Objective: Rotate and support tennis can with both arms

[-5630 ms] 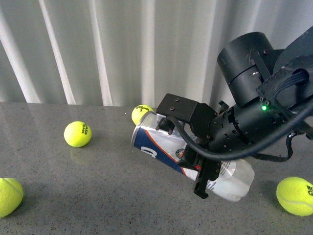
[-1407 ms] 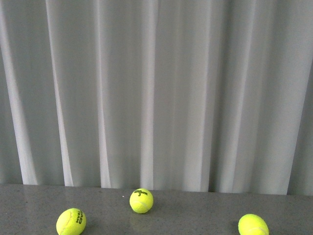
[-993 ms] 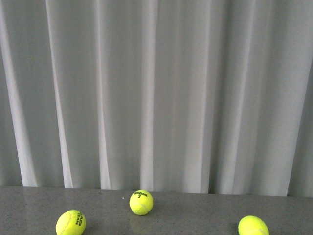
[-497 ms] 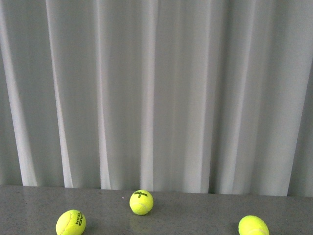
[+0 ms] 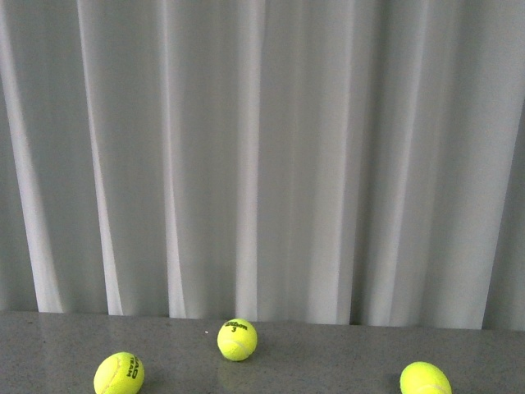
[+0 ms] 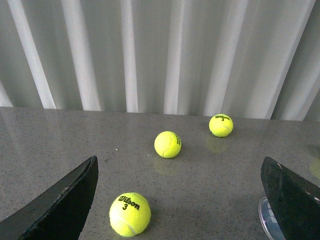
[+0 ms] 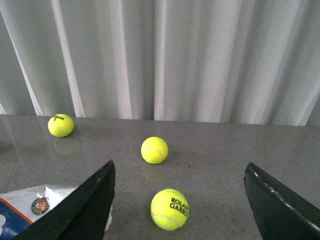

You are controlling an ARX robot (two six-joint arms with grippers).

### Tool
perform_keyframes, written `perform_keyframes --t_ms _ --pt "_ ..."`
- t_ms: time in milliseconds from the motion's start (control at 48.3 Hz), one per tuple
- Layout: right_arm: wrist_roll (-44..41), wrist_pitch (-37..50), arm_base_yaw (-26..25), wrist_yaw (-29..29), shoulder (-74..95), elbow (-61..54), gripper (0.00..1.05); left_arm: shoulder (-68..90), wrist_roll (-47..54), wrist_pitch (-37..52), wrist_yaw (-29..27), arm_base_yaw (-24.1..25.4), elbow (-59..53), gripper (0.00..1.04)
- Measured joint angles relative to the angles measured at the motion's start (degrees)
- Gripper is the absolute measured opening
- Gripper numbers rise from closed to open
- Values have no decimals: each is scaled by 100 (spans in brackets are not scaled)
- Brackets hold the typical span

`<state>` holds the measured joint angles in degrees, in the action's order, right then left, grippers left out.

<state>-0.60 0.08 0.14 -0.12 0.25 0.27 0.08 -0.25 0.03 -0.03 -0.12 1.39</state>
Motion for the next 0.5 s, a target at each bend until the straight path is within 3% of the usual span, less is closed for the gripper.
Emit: perform_keyframes --t_ms 83,497 --pt "2 0 0 0 0 0 100 0 0 0 0 0 0 98" --pt "2 0 0 0 0 0 98 0 0 0 0 0 0 98"
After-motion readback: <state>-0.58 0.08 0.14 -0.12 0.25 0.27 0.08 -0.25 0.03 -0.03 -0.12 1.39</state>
